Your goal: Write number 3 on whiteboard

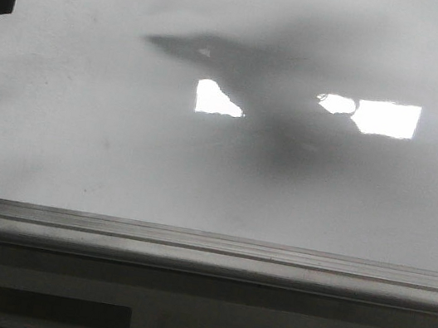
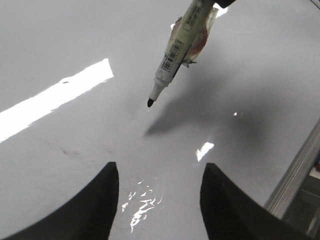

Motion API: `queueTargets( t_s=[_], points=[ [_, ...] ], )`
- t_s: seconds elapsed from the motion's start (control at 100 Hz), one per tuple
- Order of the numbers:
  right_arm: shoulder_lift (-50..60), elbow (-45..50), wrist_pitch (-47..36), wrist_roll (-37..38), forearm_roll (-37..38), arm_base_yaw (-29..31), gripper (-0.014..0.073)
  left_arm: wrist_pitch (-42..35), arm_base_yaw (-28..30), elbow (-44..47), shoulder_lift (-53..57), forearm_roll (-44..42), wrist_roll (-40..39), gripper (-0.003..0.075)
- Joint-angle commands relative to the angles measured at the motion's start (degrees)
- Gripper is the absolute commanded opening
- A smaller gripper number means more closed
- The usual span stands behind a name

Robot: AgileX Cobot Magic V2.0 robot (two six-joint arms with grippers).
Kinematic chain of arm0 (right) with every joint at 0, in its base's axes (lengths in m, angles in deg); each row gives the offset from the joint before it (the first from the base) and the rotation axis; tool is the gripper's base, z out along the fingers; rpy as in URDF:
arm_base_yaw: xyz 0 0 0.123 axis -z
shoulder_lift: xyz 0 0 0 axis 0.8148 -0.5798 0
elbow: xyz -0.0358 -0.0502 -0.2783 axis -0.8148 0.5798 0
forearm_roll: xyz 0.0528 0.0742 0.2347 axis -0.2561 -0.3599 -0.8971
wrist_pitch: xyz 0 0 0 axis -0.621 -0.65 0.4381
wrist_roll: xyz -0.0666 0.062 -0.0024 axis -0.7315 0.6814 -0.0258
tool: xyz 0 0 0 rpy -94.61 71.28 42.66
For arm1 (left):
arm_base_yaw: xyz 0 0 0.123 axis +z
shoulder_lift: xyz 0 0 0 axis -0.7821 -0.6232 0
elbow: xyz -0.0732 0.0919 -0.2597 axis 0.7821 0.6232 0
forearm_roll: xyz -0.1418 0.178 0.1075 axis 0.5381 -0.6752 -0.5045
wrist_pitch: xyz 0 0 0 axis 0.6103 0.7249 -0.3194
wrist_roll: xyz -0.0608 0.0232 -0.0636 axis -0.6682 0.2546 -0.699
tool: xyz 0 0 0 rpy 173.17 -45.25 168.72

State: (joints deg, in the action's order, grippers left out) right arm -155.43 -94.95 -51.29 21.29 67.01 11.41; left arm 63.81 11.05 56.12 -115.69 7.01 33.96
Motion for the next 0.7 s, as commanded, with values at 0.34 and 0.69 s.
queueTargets(
  t_s=[0.34,0.69],
  points=[
    [-3.81,-3.09,-3.09,-0.7,2.01,0.39,-0.0064,-5.1,0.07,-1.46,0.23,1.09,-0.12,0.0347],
    [-3.28,-5.73,1.98,0.34,5.98,3.35,-0.0064,-5.1,0.07,-1.46,0.23,1.09,-0.12,0.0347]
  ],
)
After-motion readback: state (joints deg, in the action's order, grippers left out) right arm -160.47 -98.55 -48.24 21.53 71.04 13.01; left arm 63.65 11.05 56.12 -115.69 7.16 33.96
